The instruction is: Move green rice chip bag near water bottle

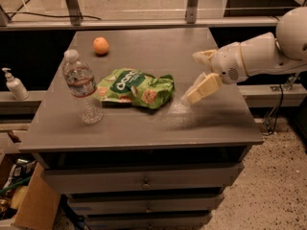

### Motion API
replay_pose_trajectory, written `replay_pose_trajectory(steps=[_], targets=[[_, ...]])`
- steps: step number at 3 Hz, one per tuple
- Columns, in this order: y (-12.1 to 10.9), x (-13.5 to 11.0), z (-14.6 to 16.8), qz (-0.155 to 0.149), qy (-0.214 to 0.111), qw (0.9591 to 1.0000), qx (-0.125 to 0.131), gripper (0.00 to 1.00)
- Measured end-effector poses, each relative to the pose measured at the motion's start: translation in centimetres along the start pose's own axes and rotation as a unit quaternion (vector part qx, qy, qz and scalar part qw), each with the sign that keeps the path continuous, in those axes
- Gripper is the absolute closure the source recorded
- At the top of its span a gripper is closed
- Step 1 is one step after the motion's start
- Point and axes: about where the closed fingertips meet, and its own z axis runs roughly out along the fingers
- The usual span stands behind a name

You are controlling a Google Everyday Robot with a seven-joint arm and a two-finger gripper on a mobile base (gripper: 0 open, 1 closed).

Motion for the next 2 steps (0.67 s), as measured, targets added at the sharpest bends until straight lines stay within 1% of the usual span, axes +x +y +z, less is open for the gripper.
replay_pose_trajectory(steps=[1, 2], targets=[[-2.18, 0.58, -2.75, 0.023, -0.016, 0.9992, 0.029, 0.0], [-2.34, 0.48, -2.92, 0.023, -0.017, 0.9991, 0.031, 0.0]])
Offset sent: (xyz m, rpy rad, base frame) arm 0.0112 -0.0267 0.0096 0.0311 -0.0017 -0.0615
